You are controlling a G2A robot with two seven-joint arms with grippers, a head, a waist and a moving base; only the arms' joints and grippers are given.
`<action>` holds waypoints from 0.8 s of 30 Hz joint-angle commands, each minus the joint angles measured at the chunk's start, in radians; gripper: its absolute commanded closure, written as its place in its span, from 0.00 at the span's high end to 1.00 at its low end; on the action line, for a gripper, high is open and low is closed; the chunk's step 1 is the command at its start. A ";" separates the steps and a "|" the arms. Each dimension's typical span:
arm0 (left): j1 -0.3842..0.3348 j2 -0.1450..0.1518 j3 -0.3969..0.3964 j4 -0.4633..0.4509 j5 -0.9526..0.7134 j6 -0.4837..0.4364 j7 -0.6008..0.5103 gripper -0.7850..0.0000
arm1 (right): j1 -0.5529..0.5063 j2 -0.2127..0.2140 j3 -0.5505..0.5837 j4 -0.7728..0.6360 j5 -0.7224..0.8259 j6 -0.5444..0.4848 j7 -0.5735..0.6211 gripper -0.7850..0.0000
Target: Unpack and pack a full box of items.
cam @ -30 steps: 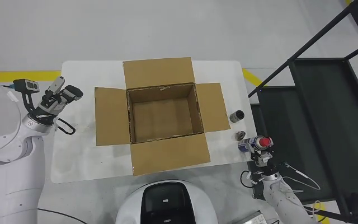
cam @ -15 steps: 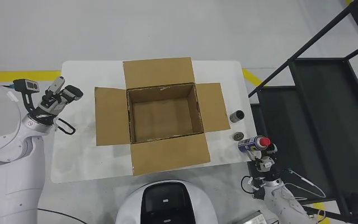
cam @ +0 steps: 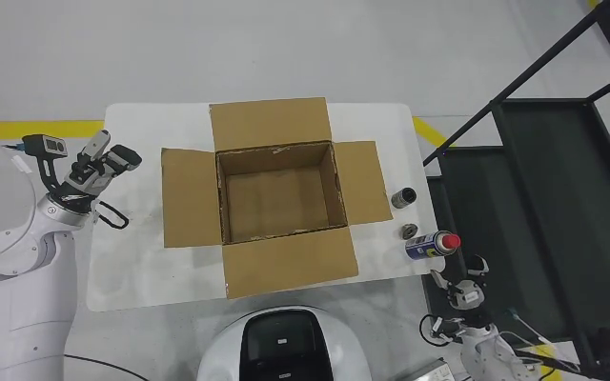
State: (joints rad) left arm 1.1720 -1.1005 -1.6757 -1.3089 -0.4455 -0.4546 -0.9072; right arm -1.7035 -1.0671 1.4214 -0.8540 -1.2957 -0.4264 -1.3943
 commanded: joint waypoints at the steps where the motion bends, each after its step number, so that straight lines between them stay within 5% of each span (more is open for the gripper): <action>1: 0.000 0.000 0.000 0.000 0.000 0.000 0.000 1.00 | 0.013 -0.001 -0.009 0.009 0.008 -0.020 0.020 1.00; 24: 0.000 0.000 0.000 0.000 0.000 0.000 0.000 1.00 | 0.188 -0.033 -0.078 0.222 0.058 -0.110 0.111 1.00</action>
State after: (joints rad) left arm 1.1720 -1.1005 -1.6757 -1.3089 -0.4455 -0.4546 -0.9072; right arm -1.5213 -1.0973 1.3453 -0.6367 -1.2468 -0.5325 -1.2878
